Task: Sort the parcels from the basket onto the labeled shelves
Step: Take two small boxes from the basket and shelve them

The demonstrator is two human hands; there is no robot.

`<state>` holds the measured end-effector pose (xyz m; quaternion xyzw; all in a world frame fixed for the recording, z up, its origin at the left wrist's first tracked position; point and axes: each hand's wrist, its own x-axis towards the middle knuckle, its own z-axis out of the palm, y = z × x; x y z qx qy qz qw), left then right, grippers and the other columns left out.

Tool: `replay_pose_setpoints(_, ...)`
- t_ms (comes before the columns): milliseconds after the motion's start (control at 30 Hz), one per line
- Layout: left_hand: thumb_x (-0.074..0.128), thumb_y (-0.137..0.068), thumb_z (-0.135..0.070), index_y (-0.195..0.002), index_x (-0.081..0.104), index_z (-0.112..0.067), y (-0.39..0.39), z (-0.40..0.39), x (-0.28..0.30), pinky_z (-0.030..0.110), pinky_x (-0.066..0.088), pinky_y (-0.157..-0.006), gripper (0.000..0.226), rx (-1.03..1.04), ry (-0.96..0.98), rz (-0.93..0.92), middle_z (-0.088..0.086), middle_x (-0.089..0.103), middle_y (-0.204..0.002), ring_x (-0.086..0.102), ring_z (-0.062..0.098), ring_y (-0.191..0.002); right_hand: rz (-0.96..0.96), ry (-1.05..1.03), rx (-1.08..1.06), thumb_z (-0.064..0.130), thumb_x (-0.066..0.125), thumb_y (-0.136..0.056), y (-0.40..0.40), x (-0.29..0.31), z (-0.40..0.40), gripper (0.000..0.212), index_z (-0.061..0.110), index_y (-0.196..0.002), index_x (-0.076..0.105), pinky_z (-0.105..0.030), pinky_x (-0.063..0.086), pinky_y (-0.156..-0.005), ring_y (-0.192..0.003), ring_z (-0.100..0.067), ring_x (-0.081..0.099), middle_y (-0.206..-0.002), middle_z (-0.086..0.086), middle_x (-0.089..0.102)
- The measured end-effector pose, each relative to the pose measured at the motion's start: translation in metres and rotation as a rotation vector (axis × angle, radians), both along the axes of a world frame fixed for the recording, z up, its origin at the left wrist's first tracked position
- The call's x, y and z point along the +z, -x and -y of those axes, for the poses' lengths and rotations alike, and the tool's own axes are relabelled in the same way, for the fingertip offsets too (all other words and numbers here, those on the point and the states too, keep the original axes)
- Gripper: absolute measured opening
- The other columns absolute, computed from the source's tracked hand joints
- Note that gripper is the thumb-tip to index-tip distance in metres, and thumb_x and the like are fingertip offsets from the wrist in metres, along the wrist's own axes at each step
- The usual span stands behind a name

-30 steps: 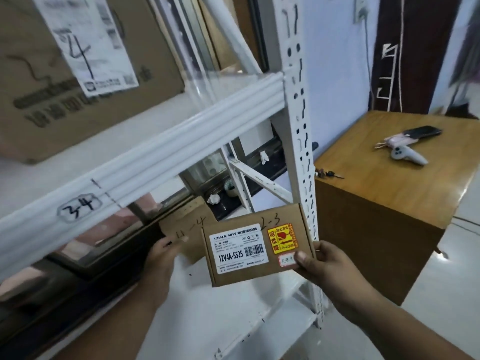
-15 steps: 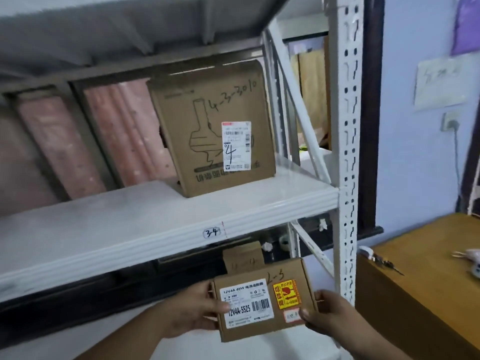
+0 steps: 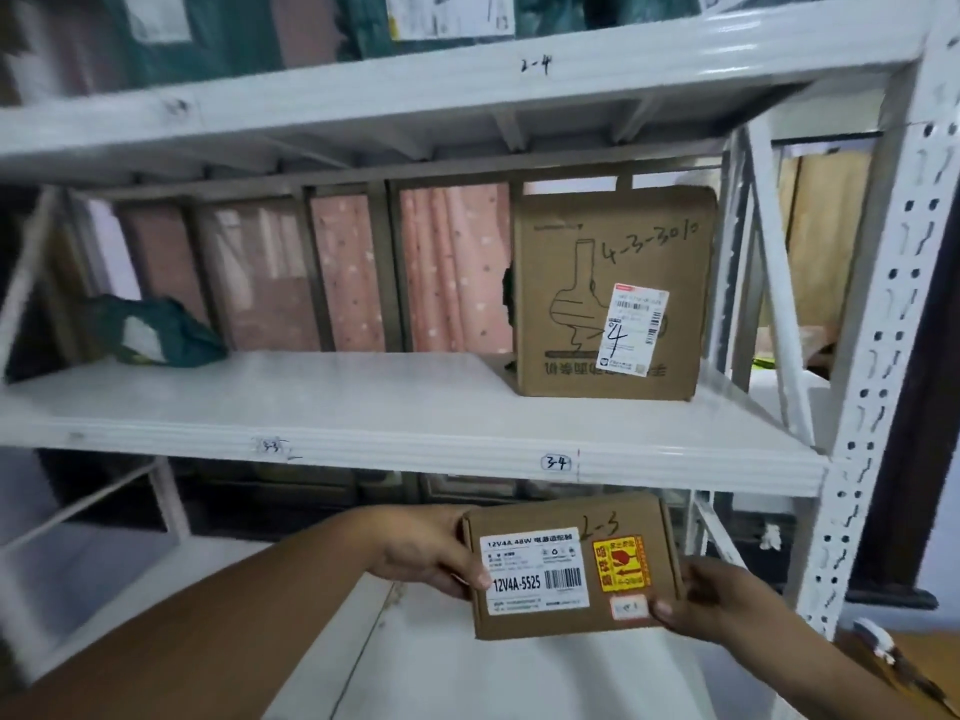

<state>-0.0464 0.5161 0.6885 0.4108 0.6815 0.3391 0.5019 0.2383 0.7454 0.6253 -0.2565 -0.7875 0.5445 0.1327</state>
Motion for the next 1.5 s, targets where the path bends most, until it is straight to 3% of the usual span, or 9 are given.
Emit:
replay_pose_setpoints(167,0.067,-0.090,0.013,-0.139,0.057,-0.020,0.021,0.038,0.041,0.053,0.043,-0.118,0.060,0.079,-0.017,-0.082,0.007,0.068,-0.142,0.063,0.025,-0.133,-0.052,-0.035,0.133,0.042,0.096,-0.067,0.032,0.046,0.018,0.061,0.013,-0.117,0.073,-0.046,0.058,-0.099,-0.102,-0.022,0.077,-0.108,-0.004,0.081)
replay_pose_setpoints(267,0.069,-0.086,0.012,-0.143,0.054,-0.015,0.038,0.063,0.066,0.059,0.038,-0.121,0.065,0.139,-0.025,-0.116,0.009,0.067,-0.143,0.060,0.029,-0.136,-0.096,-0.034,0.175,0.024,0.092,-0.071,0.058,0.074,0.029,0.050,0.008,-0.115,0.073,-0.026,0.062,-0.078,-0.092,-0.021,0.079,-0.099,-0.007,0.082)
replay_pose_setpoints(433,0.070,-0.089,0.012,-0.143,0.051,-0.022,0.048,0.094,0.136,0.055,0.049,-0.112,0.067,0.203,-0.042,-0.217,0.005,0.072,-0.136,0.065,0.028,-0.130,-0.147,-0.200,0.201,0.083,0.084,-0.020,0.100,0.124,0.048,0.105,0.020,-0.103,0.076,-0.034,0.054,-0.096,-0.095,-0.015,0.076,-0.094,0.006,0.082)
replay_pose_setpoints(567,0.073,-0.090,0.007,-0.144,0.049,-0.026,0.048,0.111,0.203,0.049,0.054,-0.108,0.068,0.241,-0.087,-0.321,0.003,0.074,-0.133,0.068,0.024,-0.127,-0.291,-0.250,0.236,0.060,0.095,-0.052,0.115,0.166,0.058,0.077,0.013,-0.110,0.075,-0.043,0.060,-0.089,-0.085,-0.021,0.076,-0.088,-0.005,0.079)
replay_pose_setpoints(700,0.074,-0.090,0.006,-0.143,0.051,-0.025,0.051,0.130,0.252,0.050,0.054,-0.108,0.065,0.279,-0.123,-0.374,0.004,0.073,-0.133,0.068,0.024,-0.126,-0.357,-0.296,0.272,0.025,0.084,-0.080,0.127,0.216,0.065,0.035,0.009,-0.109,0.075,-0.029,0.063,-0.082,-0.087,-0.019,0.078,-0.093,-0.006,0.081)
replay_pose_setpoints(800,0.073,-0.091,0.007,-0.145,0.050,-0.019,0.059,0.144,0.286,0.055,0.049,-0.112,0.065,0.329,-0.171,-0.366,0.013,0.071,-0.135,0.067,0.031,-0.128,-0.399,-0.421,0.265,0.039,0.083,-0.077,0.132,0.261,0.073,0.038,0.016,-0.106,0.074,-0.030,0.059,-0.076,-0.087,-0.023,0.077,-0.095,-0.008,0.079)
replay_pose_setpoints(933,0.071,-0.090,0.007,-0.136,0.061,-0.009,0.063,0.160,0.336,0.052,0.053,-0.108,0.050,0.426,-0.313,-0.353,0.020,0.072,-0.131,0.069,0.036,-0.123,-0.532,-0.472,0.313,0.036,0.084,-0.075,0.137,0.330,0.084,0.050,0.001,-0.107,0.069,-0.052,0.060,-0.093,-0.091,-0.026,0.079,-0.096,-0.017,0.079)
replay_pose_setpoints(1200,0.064,-0.095,0.004,-0.134,0.061,-0.006,0.061,0.200,0.417,0.046,0.061,-0.095,0.040,0.490,-0.446,-0.505,0.019,0.073,-0.129,0.071,0.034,-0.120,-0.619,-0.523,0.295,0.025,0.079,-0.089,0.169,0.410,0.122,0.036,-0.005,-0.106,0.068,-0.036,0.065,-0.083,-0.084,-0.023,0.080,-0.092,-0.016,0.080)
replay_pose_setpoints(1500,0.068,-0.097,-0.008,-0.137,0.054,-0.020,0.119,0.233,0.477,0.040,0.064,-0.079,0.044,0.606,-0.739,-0.678,0.011,0.078,-0.120,0.077,0.026,-0.107,-0.803,-0.372,0.205,0.017,0.079,-0.089,0.254,0.484,0.179,0.043,0.008,-0.122,0.054,-0.052,0.064,-0.086,-0.087,-0.035,0.078,-0.102,-0.020,0.075)
